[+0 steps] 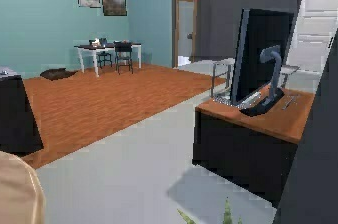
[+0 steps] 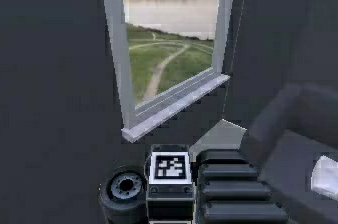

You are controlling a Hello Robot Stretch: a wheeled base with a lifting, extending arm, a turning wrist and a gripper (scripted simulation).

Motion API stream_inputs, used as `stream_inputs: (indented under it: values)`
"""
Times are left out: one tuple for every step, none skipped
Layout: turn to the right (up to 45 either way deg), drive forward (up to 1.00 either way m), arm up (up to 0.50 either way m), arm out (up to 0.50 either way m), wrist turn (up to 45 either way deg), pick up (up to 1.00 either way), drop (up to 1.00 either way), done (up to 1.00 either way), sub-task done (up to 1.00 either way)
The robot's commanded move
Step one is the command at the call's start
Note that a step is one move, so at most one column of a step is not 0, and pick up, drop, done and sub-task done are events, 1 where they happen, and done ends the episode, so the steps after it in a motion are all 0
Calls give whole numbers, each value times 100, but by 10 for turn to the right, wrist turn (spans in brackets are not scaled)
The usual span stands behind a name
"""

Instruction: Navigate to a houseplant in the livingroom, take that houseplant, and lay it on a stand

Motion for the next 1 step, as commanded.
stream_inputs:
  values:
    - [0,70,0,0,0,0,0,0,0]
